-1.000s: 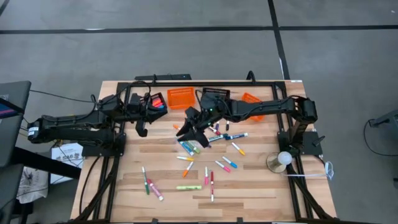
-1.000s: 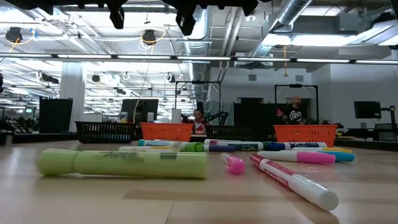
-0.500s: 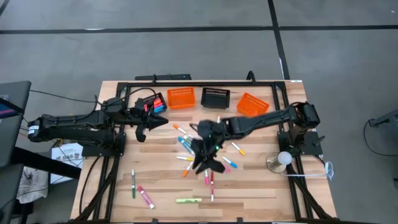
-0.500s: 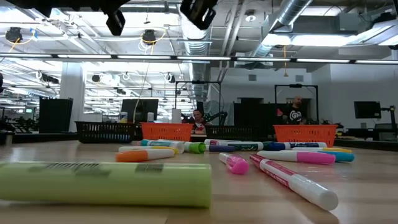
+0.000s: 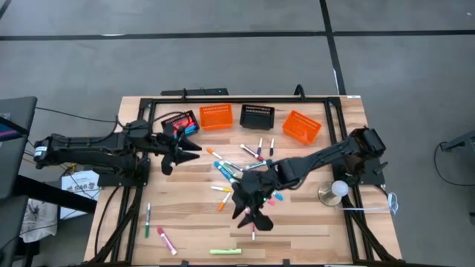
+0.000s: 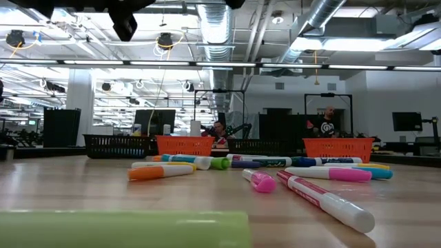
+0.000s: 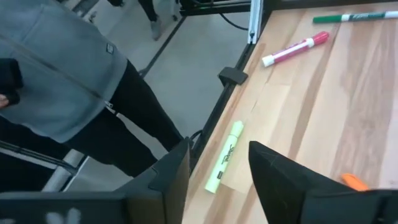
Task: Pick & Place Markers
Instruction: Put the light green highlighter pen into the left black bin
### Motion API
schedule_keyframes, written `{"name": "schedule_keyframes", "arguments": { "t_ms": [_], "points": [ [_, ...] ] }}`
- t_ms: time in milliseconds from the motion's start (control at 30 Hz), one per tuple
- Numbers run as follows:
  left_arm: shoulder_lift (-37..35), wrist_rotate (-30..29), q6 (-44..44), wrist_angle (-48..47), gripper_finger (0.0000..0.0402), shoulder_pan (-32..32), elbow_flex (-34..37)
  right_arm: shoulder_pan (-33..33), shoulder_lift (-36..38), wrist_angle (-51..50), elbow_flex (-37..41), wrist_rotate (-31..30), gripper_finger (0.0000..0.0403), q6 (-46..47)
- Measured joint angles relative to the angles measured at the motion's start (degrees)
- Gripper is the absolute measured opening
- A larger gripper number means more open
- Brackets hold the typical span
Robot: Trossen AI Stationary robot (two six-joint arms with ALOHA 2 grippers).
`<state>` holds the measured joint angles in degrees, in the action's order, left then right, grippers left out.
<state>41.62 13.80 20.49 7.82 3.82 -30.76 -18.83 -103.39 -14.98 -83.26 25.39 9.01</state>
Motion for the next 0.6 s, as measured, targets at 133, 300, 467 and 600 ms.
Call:
{"name": "schedule_keyframes", "arguments": {
  "t_ms": [133,300,467,600],
  "points": [
    [0.01,0.00,-0.02,-1.36,0.0184,-1.37,0.00,-2.84,0.00,0.02,0.00,-5.36,0.0189,1.36],
    [0.00,0.01,-0.02,-1.54,0.0196,-2.90,0.00,-4.71,-1.34,1.05,-0.45,-8.90,0.0210,4.56],
    [-0.01,-0.01,0.02,-1.94,0.0192,-4.39,0.00,-6.32,-8.59,-0.96,-5.77,-7.44,0.0208,4.98],
    [0.01,0.00,1.82,-2.64,0.0189,-6.11,0.00,-6.52,-14.62,-8.86,-13.09,-5.98,0.0198,4.48]
  ]
}}
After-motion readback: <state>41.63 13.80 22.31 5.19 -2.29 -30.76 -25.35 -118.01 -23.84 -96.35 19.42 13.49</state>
